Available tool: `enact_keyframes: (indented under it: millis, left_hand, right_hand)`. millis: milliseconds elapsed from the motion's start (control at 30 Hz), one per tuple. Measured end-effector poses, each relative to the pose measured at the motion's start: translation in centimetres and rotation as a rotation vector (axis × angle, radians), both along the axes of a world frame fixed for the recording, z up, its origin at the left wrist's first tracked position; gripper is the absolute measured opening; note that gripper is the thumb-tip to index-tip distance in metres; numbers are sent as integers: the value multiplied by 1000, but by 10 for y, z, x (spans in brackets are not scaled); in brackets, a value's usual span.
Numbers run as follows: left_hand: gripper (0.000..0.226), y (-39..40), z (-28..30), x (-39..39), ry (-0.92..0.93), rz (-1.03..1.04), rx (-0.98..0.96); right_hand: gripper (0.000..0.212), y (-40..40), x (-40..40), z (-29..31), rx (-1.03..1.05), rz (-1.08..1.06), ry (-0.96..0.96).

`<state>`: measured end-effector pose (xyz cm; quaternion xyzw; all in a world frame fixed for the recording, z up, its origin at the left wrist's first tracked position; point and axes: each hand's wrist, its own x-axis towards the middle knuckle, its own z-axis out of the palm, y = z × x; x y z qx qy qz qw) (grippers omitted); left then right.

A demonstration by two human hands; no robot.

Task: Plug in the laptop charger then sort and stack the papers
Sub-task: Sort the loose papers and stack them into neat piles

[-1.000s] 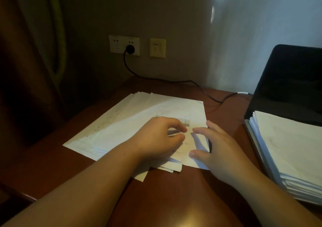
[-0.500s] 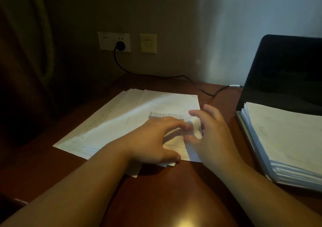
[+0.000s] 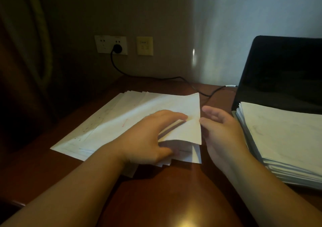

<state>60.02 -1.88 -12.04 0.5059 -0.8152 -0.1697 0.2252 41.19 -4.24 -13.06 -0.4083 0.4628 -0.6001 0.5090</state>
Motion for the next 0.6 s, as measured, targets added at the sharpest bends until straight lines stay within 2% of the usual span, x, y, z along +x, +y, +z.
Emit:
enact_keyframes:
  millis: [67,100,167,233,300,367,433,600]
  left_hand:
    - [56,-1,-2,0,145,81,-75]
    - [45,-2,-3,1,225,125,-81]
    - [29,-3,-5,1,321,193,-71]
    - [19,-5,-7,2,382,262,-62]
    - [12,-6,-8,1,445,333,-59]
    - [13,-7,-9,1,469,355,-55]
    - [16,-7,-9,1,483,340,-25]
    - [16,-6,-11,0,515,321,44]
  right_hand:
    - [40,0,0,1,8,90,-39]
    - [48,-1,-2,0,-4,103,52]
    - [64,-2,-7,-2,-74,121,457]
    - [78,1,-13,-1,-146,224,829]
    - [86,5,-19,0,-151,373,1096]
    - [85,7,-22,2,-122,501,1323]
    - [78,8,-24,4,-89,542,1391]
    - [70,8,-21,3,-106,444,1322]
